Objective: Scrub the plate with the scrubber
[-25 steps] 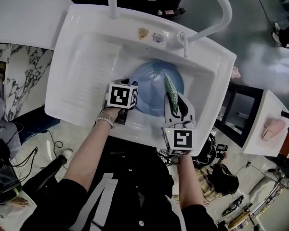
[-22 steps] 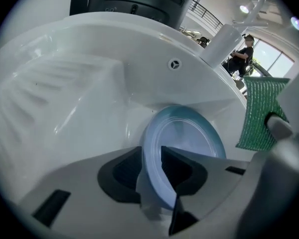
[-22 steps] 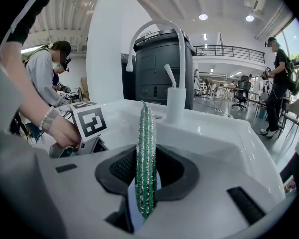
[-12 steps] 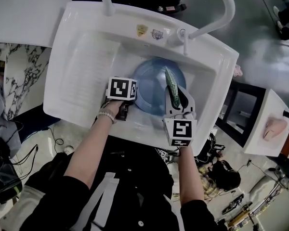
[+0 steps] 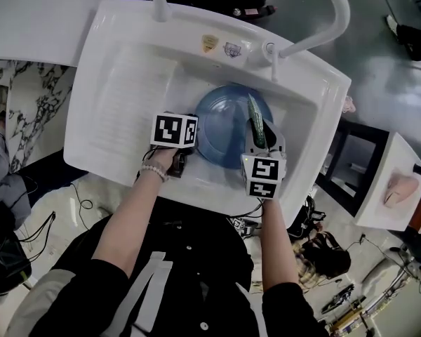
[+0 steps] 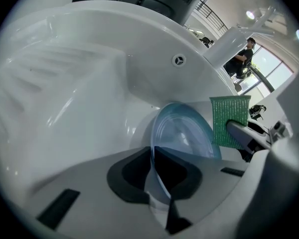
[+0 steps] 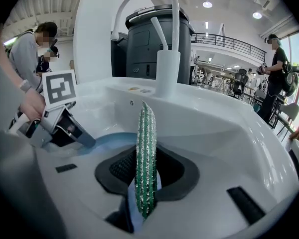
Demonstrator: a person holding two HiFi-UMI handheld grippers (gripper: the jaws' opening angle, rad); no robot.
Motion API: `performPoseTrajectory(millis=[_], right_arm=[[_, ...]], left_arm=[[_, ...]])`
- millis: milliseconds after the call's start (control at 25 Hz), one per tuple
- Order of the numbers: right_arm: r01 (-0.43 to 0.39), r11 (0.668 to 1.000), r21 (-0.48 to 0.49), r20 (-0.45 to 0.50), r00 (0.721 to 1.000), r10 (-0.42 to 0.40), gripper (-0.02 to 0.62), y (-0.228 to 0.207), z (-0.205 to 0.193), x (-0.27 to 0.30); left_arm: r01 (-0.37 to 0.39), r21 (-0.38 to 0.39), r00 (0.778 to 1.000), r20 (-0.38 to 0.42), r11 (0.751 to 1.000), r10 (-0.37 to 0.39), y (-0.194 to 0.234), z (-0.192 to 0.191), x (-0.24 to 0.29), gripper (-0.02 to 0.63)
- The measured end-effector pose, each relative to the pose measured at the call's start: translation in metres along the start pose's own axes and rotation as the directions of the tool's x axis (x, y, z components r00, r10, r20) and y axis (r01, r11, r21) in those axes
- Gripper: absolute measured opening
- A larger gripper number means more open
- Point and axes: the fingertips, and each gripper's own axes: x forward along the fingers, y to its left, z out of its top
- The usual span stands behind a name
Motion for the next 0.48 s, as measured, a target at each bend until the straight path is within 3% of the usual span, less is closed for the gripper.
performPoseTrajectory(millis=[480], right_arm=[[0.032, 0.979, -0.204, -0.134, 0.989, -0.061, 0.094, -0.004, -0.024, 0.046]], left_arm=[[0.055, 0.021, 0.998, 0.038, 0.998, -0.056, -0.011, 0.005, -0.003, 0.025]])
